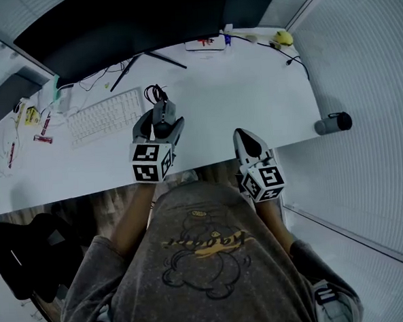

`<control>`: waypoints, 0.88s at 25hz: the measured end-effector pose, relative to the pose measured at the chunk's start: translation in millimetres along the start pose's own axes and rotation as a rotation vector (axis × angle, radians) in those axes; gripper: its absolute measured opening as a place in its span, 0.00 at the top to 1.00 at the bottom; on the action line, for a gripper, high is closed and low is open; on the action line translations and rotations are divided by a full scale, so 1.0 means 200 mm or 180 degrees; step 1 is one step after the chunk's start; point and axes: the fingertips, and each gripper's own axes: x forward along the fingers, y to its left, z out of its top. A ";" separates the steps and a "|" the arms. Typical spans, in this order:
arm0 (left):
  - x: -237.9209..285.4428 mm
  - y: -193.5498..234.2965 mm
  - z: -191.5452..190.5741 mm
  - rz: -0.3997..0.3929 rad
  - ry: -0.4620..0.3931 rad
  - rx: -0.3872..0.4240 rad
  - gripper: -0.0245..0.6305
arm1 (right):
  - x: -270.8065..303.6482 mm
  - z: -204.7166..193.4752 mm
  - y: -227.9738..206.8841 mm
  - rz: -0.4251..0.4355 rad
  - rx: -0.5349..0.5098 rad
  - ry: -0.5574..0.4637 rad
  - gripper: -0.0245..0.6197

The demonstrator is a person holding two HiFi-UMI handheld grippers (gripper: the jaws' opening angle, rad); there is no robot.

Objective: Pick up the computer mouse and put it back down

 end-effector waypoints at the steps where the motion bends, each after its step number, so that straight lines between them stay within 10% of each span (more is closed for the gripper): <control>1: -0.02 0.02 0.02 0.0013 -0.0017 0.0000 0.41 | 0.02 0.01 0.01 0.0023 -0.0006 -0.0007 0.95; 22: -0.31 0.35 0.10 0.0840 -0.0295 -0.0336 0.41 | 0.37 0.13 0.17 0.0832 -0.0213 0.0092 0.95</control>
